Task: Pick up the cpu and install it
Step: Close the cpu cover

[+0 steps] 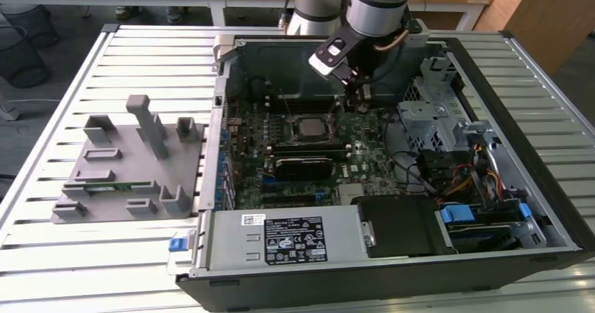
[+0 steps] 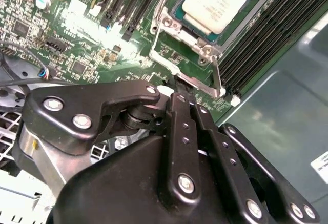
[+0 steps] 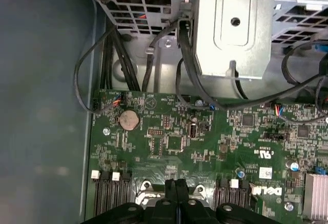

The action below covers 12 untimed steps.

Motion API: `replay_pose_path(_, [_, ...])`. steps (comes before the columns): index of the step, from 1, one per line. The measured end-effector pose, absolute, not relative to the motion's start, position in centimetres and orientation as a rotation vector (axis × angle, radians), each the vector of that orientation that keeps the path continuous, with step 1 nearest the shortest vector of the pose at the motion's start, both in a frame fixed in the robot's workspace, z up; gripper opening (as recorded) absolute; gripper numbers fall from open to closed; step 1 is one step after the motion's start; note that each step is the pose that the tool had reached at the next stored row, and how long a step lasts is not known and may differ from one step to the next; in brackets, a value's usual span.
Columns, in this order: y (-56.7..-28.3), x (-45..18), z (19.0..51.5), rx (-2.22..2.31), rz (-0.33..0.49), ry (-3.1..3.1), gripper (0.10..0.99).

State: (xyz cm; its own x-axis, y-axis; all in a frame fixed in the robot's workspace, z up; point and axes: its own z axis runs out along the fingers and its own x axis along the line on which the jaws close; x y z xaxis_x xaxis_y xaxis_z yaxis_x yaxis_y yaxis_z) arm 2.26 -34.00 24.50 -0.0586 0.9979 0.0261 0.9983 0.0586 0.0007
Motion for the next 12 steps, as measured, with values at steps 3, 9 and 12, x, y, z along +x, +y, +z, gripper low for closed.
replay_pose_path(3, [-34.0, 1.8, 24.5, -2.142, -0.029, -2.272, 0.106])
replay_pose_path(9, [-34.0, 1.1, 24.3, -2.142, -0.029, -2.272, 0.106])
replay_pose_path(12, [-34.0, 0.8, 24.2, -2.142, -0.029, -2.272, 0.106])
